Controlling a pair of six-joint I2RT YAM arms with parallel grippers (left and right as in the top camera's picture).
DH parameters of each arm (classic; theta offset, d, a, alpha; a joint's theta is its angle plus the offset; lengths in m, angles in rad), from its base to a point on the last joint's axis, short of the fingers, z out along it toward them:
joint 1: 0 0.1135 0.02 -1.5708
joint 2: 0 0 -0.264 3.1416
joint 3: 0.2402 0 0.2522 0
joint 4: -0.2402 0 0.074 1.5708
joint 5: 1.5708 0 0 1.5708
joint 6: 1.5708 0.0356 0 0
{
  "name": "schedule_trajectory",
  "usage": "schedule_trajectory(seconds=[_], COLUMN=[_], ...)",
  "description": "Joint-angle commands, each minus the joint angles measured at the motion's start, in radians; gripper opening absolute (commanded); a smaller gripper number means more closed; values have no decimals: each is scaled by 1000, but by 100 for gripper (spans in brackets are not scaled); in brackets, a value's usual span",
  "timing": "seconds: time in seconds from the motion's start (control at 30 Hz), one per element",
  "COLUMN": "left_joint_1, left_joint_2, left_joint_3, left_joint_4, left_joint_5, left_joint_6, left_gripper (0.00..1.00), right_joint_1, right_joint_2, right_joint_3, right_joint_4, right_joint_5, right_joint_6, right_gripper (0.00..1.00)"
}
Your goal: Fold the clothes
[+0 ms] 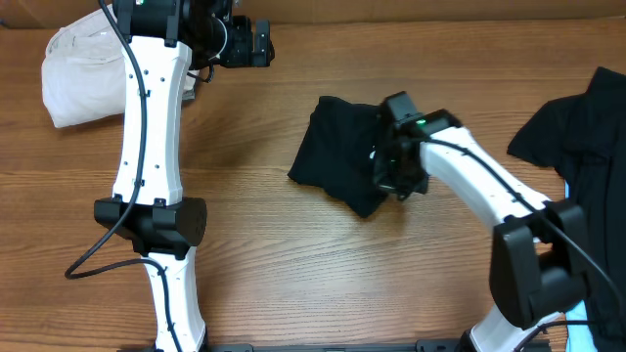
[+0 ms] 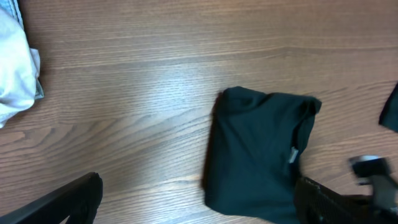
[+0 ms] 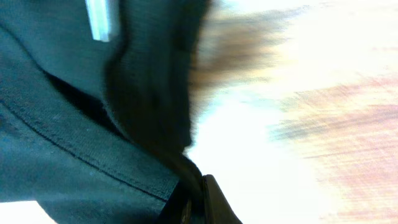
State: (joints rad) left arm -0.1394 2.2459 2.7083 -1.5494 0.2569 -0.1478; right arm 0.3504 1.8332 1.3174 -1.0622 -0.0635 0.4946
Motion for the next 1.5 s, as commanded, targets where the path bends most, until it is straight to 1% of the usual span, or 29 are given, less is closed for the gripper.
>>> schedule_trajectory(seconds=[0.0, 0.17, 0.23, 0.27, 0.33, 0.37, 0.4, 0.43, 0.53, 0.67, 0.87, 1.13, 1.27, 1.33, 1.47], left_joint_1=[-5, -19, -28, -33, -47, -55, -67, -80, -139, -242, -376, -462, -459, -443, -378], left_joint_2=[30, 40, 40, 40, 40, 40, 41, 42, 43, 43, 43, 43, 43, 43, 43], left_joint_3=[-8, -26, -41, -49, -70, -78, -92, -104, -161, -290, -486, -745, -846, -882, -905], left_joint_4=[-11, -19, -13, -8, 6, 10, 14, 18, 30, 79, 172, 337, 385, 401, 401], left_joint_5=[-6, -6, -5, -5, -3, -1, -2, -1, 0, 9, 1, -1, -44, -79, -240], left_joint_6=[57, 100, 108, 111, 122, 126, 126, 126, 127, 204, 334, 463, 465, 444, 348], left_gripper=[100, 100, 100, 100, 100, 100, 100, 100, 100, 100, 100, 100, 100, 100, 100], right_joint_1=[-51, -51, -51, -56, -76, -91, -111, -135, -216, -327, -427, -430, -430, -430, -430], right_joint_2=[-43, -43, -43, -46, -58, -65, -77, -89, -132, -166, -171, -171, -171, -171, -171], right_joint_3=[-26, -113, -120, -114, -84, -60, -27, 11, 133, 255, 278, 277, 277, 277, 277], right_joint_4=[-46, -47, -48, -48, -56, -64, -79, -97, -152, -183, -170, -170, -166, -166, -162], right_joint_5=[4, -61, -70, -70, -77, -81, -87, -88, -87, -88, -106, -105, -106, -106, -106], right_joint_6=[34, 34, 33, 32, 29, 29, 21, 13, -35, -80, -80, -80, -80, -80, -79], right_gripper=[4, 4, 28, 44, 80, 91, 98, 100, 100, 100, 98, 98, 98, 98, 98])
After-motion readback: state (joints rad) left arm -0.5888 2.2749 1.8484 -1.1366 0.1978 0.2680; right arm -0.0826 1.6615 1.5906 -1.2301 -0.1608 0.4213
